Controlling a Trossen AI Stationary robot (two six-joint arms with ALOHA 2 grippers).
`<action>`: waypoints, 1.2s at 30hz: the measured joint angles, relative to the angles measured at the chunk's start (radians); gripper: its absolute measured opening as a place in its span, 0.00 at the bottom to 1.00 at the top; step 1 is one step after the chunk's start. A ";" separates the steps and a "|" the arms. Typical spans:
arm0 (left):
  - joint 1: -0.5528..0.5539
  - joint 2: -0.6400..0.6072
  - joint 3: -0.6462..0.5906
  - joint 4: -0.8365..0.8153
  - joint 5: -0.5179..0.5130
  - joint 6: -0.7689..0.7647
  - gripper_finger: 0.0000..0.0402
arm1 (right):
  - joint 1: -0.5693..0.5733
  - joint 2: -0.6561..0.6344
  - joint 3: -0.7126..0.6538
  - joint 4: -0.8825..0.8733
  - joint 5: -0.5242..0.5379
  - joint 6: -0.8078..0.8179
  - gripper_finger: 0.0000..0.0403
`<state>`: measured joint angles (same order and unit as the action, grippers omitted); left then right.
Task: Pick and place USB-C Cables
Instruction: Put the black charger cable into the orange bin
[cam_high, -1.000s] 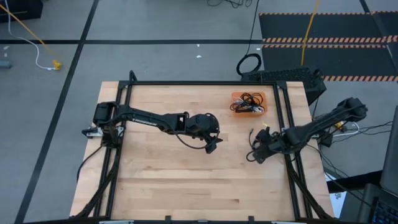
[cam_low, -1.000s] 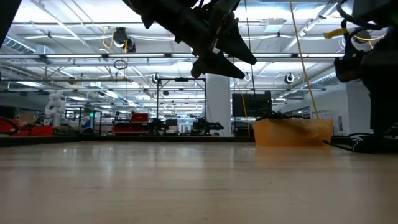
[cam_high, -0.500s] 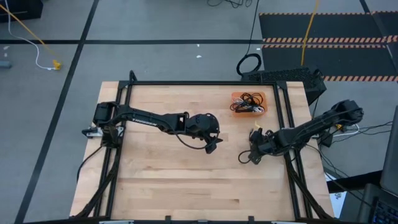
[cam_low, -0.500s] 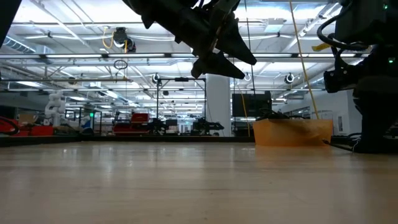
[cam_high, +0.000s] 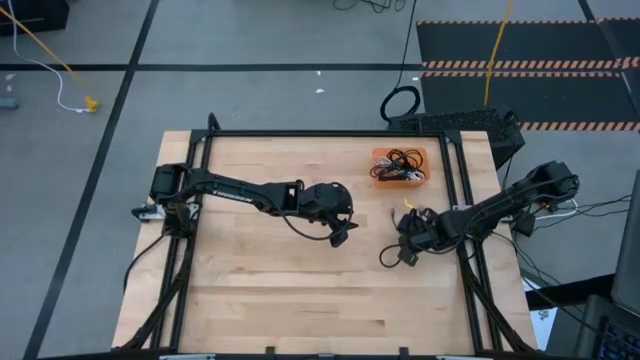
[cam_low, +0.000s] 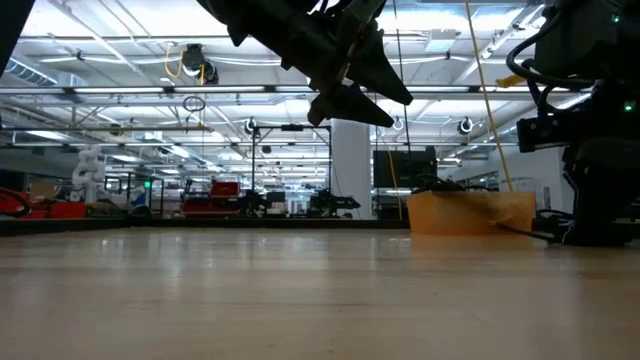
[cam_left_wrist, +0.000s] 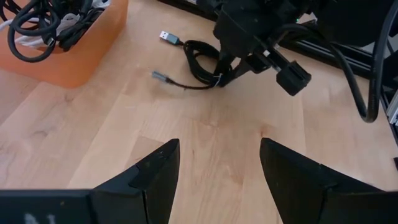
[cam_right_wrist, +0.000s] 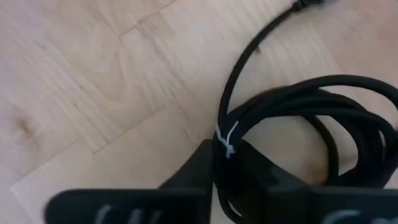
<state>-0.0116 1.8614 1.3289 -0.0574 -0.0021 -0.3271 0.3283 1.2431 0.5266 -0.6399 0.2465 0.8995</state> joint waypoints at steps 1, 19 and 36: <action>0.000 0.000 0.000 0.000 0.000 0.000 0.56 | 0.000 0.000 0.000 0.000 0.002 -0.002 0.07; 0.000 0.000 0.000 -0.004 -0.032 0.005 0.56 | -0.001 -0.153 -0.005 0.427 0.114 -0.427 0.03; 0.000 0.000 0.000 0.000 -0.053 0.011 0.56 | -0.182 -0.241 -0.004 0.815 0.684 -1.041 0.03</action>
<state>-0.0116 1.8614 1.3289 -0.0570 -0.0547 -0.3164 0.1464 1.0023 0.5228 0.1754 0.9303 -0.1417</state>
